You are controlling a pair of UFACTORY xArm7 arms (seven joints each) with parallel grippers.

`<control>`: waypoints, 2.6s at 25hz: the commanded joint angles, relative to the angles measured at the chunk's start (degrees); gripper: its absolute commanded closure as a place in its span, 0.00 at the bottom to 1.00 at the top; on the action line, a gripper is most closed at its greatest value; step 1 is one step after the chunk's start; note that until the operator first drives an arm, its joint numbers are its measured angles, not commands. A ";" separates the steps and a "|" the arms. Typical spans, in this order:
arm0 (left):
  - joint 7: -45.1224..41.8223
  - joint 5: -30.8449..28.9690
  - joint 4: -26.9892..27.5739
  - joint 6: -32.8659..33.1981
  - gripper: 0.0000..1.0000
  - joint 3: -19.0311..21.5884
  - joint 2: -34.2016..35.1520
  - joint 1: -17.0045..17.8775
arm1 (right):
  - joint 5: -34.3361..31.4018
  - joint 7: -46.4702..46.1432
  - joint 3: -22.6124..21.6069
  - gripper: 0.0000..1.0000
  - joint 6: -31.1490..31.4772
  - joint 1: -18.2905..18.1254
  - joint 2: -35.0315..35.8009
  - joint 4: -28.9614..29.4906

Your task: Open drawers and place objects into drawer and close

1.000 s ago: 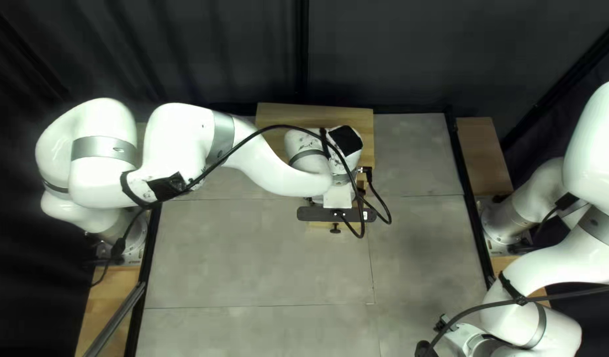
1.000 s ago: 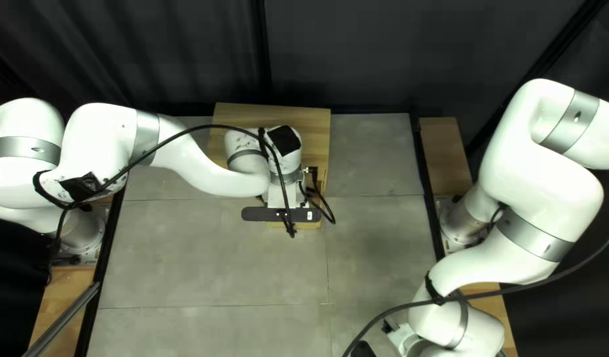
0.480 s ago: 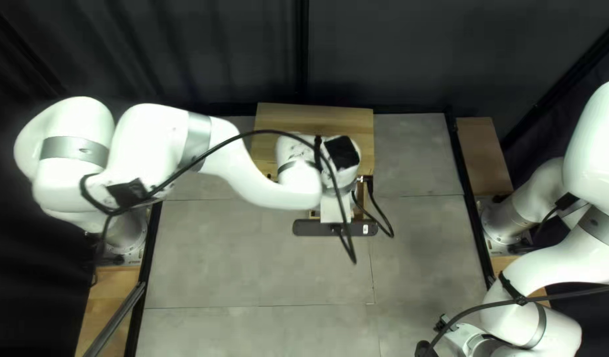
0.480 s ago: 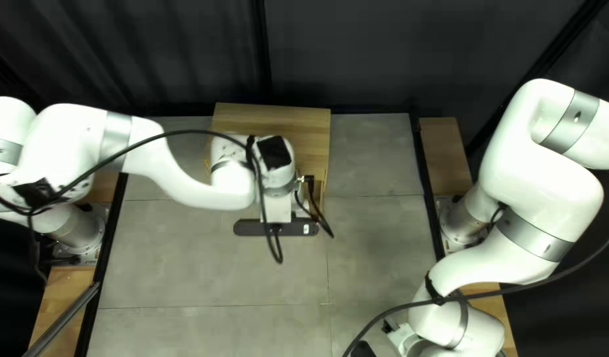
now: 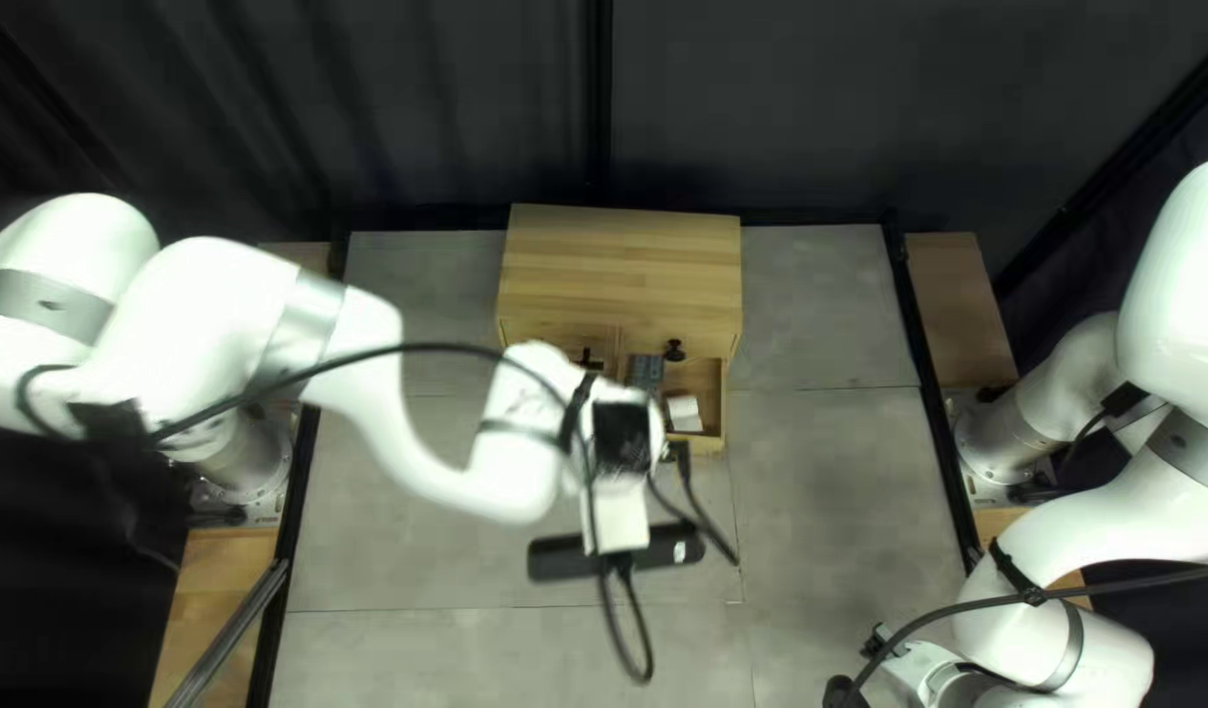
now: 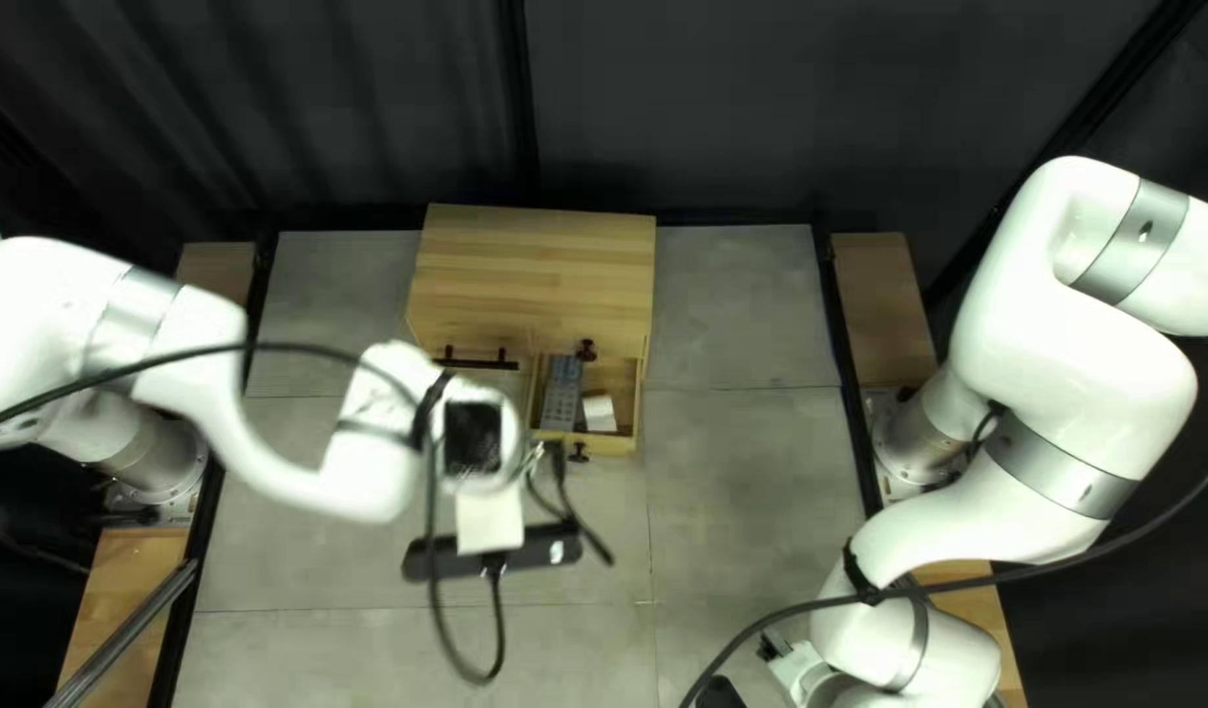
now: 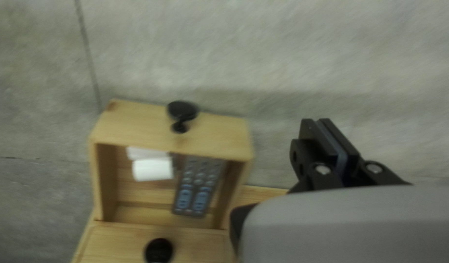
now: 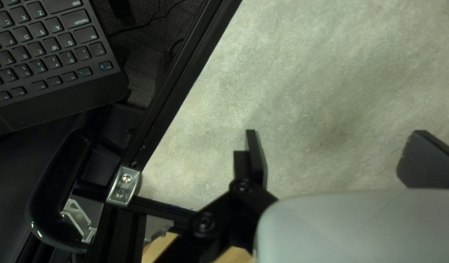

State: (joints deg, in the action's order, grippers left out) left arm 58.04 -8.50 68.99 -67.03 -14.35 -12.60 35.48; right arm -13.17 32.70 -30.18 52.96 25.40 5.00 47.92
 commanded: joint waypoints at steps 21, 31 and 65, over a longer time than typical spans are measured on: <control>-26.64 6.08 -26.47 8.38 0.00 10.90 16.50 12.60 | 0.00 0.00 0.00 0.00 0.00 0.00 0.00 0.00; -38.41 10.83 -28.47 8.24 0.00 14.33 17.57 15.56 | 0.00 0.00 0.00 0.00 0.00 0.00 0.00 0.00; -53.46 15.95 -31.43 8.40 0.00 18.29 20.37 18.45 | -9.15 -30.37 6.23 0.00 -6.29 -7.26 -2.92 -1.32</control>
State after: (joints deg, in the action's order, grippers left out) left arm 4.58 7.45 37.56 -58.63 3.94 7.77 53.94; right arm -20.24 10.95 -26.43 51.41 21.16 1.71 48.29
